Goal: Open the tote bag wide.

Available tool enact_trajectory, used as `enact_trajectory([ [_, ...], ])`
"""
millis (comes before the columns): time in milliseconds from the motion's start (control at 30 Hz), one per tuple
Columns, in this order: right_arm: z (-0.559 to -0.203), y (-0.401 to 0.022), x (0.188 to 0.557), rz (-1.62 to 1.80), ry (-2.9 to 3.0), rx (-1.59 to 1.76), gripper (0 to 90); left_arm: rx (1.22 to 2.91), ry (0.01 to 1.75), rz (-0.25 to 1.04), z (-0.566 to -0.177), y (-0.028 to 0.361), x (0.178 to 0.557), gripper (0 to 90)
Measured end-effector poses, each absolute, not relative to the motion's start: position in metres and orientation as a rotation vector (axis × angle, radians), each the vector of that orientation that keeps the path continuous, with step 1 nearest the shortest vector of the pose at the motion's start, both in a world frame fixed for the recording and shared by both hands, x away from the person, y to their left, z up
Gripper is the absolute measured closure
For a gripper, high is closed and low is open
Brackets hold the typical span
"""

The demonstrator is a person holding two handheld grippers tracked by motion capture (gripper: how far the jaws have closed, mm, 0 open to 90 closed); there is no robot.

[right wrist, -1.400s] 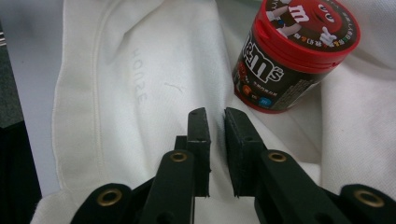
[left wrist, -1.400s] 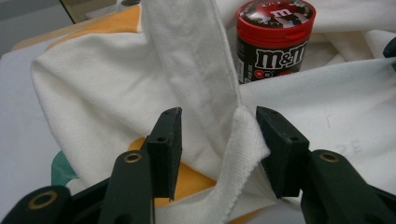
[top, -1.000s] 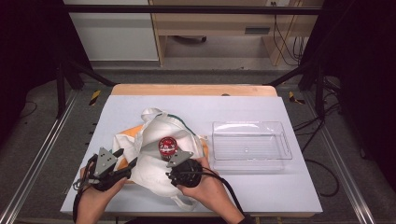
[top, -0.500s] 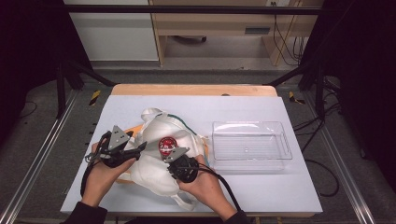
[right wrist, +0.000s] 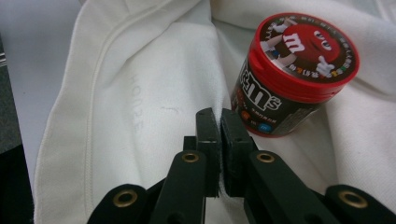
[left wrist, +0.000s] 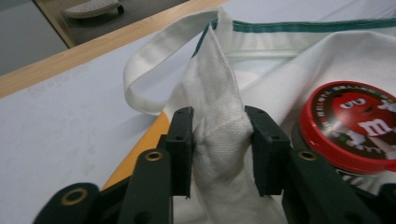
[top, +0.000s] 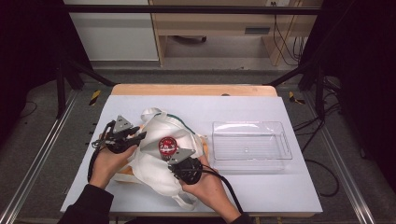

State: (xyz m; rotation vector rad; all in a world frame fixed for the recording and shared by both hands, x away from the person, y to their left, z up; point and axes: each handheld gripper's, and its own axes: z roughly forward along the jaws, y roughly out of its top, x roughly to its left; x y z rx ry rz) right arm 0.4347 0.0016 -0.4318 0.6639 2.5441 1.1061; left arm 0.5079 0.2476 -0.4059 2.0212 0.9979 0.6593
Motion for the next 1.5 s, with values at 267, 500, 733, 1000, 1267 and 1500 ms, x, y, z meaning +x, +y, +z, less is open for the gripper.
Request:
enact_trajectory([
  [267,-0.423,-0.003,0.421,1.126,2.482,0.612,88.5,1.916,1.052,0.726,-0.401,0.256,0.515,72.2],
  [500,-0.428,-0.003,0.407,1.119,2.48,0.572,88.6,1.937,1.045,0.752,-0.397,0.257,0.517,74.4],
  [733,-0.436,-0.001,0.4,1.119,2.486,0.556,88.7,1.96,1.052,0.751,-0.4,0.257,0.519,75.2],
  [1000,-0.453,-0.003,0.399,1.12,2.5,0.603,88.8,1.958,1.071,0.745,-0.41,0.259,0.519,75.5],
  [1267,-0.459,-0.003,0.399,1.1,2.511,0.594,88.8,1.957,1.094,0.737,-0.418,0.265,0.519,76.0],
  [1500,-0.451,-0.004,0.396,1.101,2.477,0.574,88.9,1.948,1.108,0.727,-0.419,0.27,0.519,76.4],
])
